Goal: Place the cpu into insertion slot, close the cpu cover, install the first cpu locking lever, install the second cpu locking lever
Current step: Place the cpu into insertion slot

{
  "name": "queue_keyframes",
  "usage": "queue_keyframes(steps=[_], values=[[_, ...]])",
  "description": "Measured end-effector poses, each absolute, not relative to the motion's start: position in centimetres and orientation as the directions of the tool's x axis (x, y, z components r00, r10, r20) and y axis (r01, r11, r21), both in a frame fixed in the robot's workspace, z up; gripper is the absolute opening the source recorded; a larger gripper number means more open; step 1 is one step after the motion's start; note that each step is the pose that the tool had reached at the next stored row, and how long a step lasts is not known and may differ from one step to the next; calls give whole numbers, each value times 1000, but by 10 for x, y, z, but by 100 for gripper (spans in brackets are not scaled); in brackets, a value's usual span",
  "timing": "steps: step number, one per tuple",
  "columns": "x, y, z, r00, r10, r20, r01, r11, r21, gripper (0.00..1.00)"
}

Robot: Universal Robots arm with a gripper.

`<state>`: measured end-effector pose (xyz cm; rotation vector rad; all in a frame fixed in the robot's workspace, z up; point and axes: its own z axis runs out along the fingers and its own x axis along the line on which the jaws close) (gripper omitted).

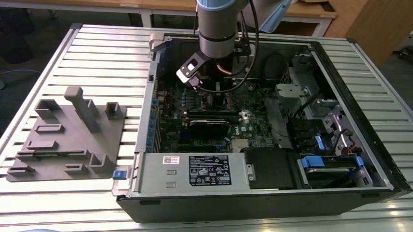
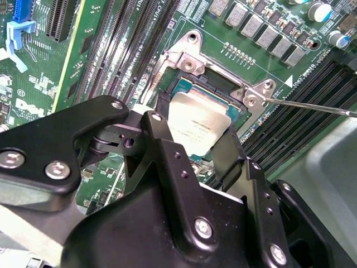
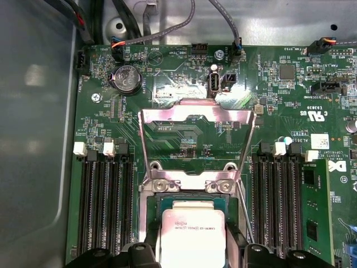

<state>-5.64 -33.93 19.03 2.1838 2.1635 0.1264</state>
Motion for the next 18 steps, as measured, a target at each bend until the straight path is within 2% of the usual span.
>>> queue_keyframes(steps=[15,17,18], values=[[-56,-339,189,9,1000,13,995,-10,104,54],[-56,-339,188,9,1000,14,994,-10,105,55],[-56,-339,188,9,1000,16,994,-10,106,59]])
